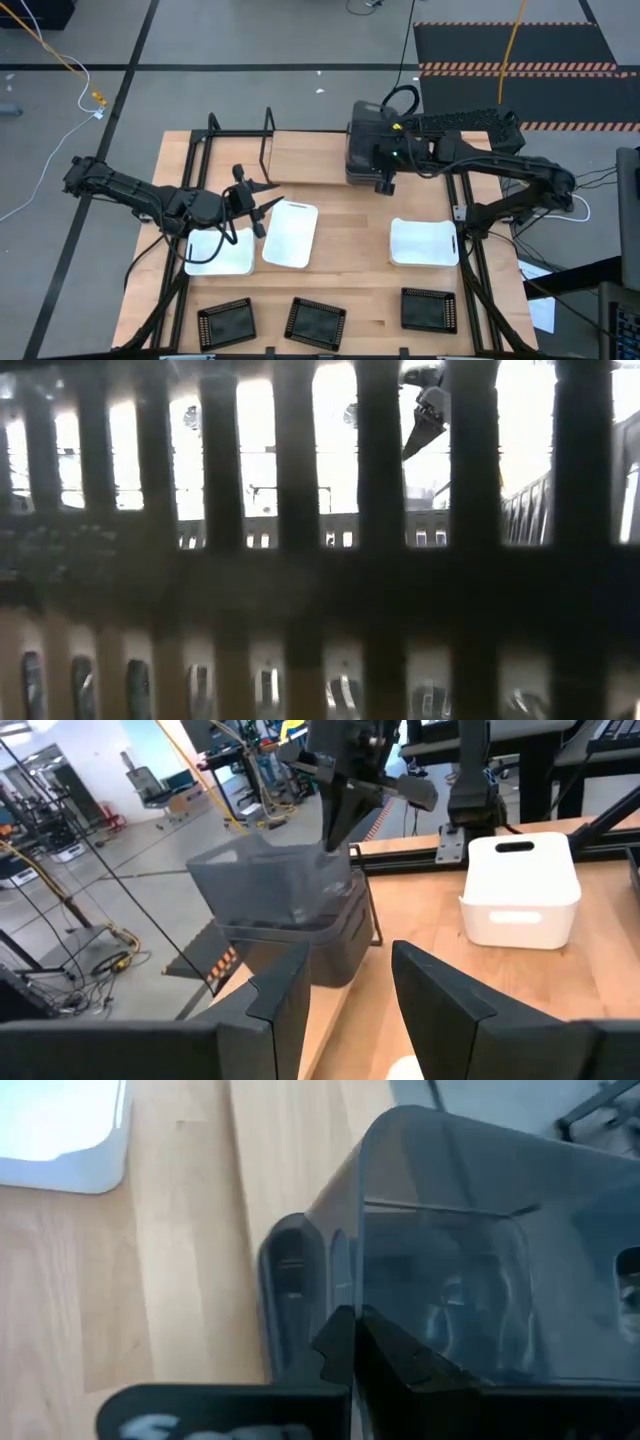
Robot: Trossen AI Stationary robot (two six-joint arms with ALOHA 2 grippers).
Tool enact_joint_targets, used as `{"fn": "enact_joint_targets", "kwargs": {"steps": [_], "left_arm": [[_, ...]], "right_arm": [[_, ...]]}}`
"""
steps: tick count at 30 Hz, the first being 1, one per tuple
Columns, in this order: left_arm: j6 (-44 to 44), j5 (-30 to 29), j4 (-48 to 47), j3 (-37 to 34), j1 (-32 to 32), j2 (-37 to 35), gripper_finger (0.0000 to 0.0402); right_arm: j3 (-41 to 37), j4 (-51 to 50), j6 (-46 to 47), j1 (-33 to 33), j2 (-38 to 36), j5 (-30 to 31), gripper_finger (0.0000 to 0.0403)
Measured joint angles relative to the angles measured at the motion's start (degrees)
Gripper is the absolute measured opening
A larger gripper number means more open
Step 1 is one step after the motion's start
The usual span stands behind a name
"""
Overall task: Stack baskets on shelf by color
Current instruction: Stack the gray bin into the gray bin on the shelf
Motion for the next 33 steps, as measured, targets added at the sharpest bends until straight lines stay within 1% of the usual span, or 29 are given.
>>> {"fn": "enact_joint_targets", "kwargs": {"steps": [10, 12, 15, 17, 22, 27, 29, 33], "left_arm": [[0.0, 0.0, 0.0, 0.0, 0.0, 0.0, 0.0147], [0.0, 0.0, -0.2, 0.0, 0.0, 0.0, 0.0147], [-0.2, 0.0, -0.9, 0.0, 0.0, 0.0, 0.0147], [-0.2, 0.0, -1.0, 0.0, 0.0, 0.0, 0.0147], [-0.3, 0.0, -1.4, 0.0, 0.4, 0.0, 0.0147], [-0.6, 0.0, -1.8, 0.0, 1.4, 0.0, 0.0147], [-1.2, 0.0, -2.5, 0.0, 1.8, 0.0, 0.0147], [-2.3, -0.1, -3.2, 0.0, 2.6, 0.0, 0.0147]], "right_arm": [[0.0, -3.3, 1.1, 0.0, 4.6, 0.0, 0.0], [0.0, -3.9, 1.4, 0.0, 4.7, -0.5, 0.0], [0.0, -4.8, 2.5, 0.0, 4.3, -5.3, 0.001], [0.0, -5.0, 3.4, 0.0, 3.8, -7.1, 0.0017], [0.0, -5.4, 3.5, 0.2, 2.3, -7.5, 0.0016], [0.0, -5.5, 3.7, 0.1, 2.5, -7.4, 0.0013], [0.0, -5.3, 4.5, 0.0, 2.9, -7.4, 0.0022], [0.0, -5.0, 5.1, -0.8, 4.0, -7.3, 0.0054]]}}
